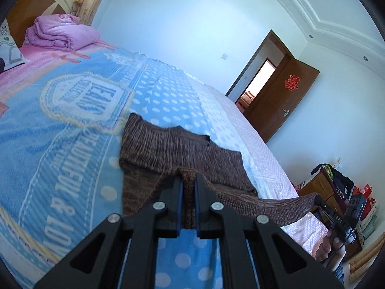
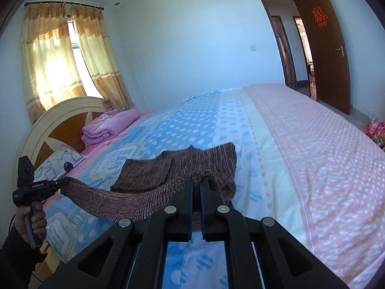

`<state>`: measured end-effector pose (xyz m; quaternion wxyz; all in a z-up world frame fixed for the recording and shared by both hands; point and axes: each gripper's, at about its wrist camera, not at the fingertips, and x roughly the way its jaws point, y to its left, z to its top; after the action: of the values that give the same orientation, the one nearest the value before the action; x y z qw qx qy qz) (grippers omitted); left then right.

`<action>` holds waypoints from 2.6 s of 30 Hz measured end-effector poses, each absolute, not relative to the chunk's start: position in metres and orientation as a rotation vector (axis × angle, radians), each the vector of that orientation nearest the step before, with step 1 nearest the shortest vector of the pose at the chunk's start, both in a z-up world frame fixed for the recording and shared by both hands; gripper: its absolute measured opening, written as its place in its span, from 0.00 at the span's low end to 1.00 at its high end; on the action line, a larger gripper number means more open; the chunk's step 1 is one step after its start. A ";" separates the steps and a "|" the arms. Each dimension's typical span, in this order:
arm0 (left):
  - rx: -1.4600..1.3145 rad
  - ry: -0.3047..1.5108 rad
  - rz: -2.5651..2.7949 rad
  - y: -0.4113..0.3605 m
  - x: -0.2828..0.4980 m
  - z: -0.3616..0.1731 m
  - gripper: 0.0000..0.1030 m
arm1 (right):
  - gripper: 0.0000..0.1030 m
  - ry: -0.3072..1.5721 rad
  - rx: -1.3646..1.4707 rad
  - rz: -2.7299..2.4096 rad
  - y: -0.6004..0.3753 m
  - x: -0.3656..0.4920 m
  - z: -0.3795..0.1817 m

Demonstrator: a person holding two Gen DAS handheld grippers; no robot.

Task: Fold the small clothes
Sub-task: 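Lift the hem with both grippers and fold it over toward the collar, then open both grippers and release the sweater folded in half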

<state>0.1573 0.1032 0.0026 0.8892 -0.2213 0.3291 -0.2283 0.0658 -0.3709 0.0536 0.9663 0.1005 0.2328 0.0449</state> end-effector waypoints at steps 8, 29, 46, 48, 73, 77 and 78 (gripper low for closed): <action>-0.463 0.657 -0.437 0.110 0.194 0.009 0.08 | 0.04 0.448 0.199 0.081 -0.371 0.110 0.076; -0.382 0.797 -0.323 0.086 0.336 -0.045 0.08 | 0.04 0.658 0.143 -0.046 -0.381 0.294 0.011; 0.428 0.784 -0.199 0.008 0.294 -0.094 0.81 | 0.65 0.903 -0.273 -0.042 -0.338 0.341 -0.084; 0.501 0.806 -0.155 -0.002 0.311 -0.105 0.79 | 0.65 0.939 -0.378 -0.072 -0.327 0.355 -0.096; 0.158 0.792 -0.064 0.061 0.257 -0.083 0.88 | 0.65 0.819 -0.005 -0.017 -0.375 0.252 -0.063; 0.103 0.840 -0.111 0.062 0.242 -0.102 0.81 | 0.61 0.844 0.078 -0.023 -0.388 0.228 -0.077; 0.096 0.854 -0.111 0.062 0.240 -0.107 0.72 | 0.51 0.852 0.090 -0.014 -0.390 0.226 -0.081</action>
<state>0.2404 0.0625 -0.1073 0.9076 0.0463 0.4138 -0.0539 0.2261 -0.3903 -0.0815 0.9095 0.0438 0.4133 -0.0069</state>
